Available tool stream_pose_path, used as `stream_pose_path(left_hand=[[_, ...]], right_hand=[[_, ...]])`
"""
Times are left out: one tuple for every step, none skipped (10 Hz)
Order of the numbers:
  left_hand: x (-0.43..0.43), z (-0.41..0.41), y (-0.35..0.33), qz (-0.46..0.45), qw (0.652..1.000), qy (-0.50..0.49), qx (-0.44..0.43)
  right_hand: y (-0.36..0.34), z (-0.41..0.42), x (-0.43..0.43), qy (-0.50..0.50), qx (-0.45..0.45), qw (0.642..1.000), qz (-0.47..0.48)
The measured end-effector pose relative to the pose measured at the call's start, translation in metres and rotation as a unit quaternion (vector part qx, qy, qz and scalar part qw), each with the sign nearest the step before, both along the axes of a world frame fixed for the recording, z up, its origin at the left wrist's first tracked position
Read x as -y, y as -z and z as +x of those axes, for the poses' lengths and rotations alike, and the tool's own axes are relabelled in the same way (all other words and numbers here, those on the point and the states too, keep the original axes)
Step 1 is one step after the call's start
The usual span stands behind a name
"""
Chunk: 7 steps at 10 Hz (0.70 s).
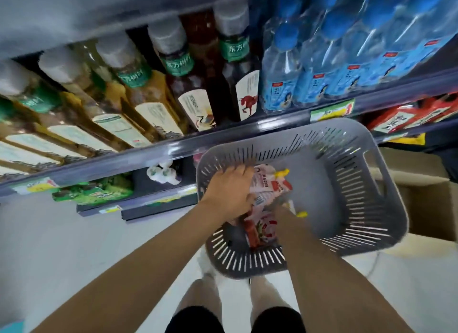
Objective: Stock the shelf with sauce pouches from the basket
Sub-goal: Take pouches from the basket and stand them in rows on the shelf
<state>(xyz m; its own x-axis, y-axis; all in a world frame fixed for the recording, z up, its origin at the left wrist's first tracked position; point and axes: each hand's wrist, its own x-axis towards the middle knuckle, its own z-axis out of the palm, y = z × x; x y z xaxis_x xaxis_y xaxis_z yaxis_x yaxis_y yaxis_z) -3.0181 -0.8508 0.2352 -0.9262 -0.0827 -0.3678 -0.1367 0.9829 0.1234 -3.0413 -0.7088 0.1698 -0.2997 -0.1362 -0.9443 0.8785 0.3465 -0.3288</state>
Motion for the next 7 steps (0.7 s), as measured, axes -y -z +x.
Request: stream_pose_path(left_hand=[[0.003, -0.008, 0.01, -0.002, 1.0, 0.004, 0.01], [0.004, -0.013, 0.022, -0.002, 1.0, 0.002, 0.023], [0.004, -0.018, 0.036, -0.002, 0.999, -0.004, 0.049], [0.004, -0.022, 0.048, -0.012, 0.997, -0.006, 0.073], [0.005, -0.025, 0.061, -0.024, 0.993, -0.007, 0.114], [0.007, -0.03, 0.073, -0.038, 0.986, -0.012, 0.162], [0.009, -0.035, 0.085, -0.072, 0.981, -0.002, 0.179]], right_hand=[[0.05, -0.003, -0.008, 0.04, 0.035, 0.998, -0.02], [0.133, -0.007, -0.005, 0.007, 0.058, 0.997, 0.054], [0.051, -0.013, 0.008, -0.029, 0.088, 0.993, 0.078], [0.047, -0.018, 0.007, 0.003, 0.114, 0.992, 0.056], [0.069, -0.015, 0.008, 0.022, 0.118, 0.993, 0.02], [0.103, -0.011, 0.002, 0.017, 0.097, 0.995, 0.025], [0.072, -0.017, 0.007, 0.025, 0.084, 0.996, 0.018]])
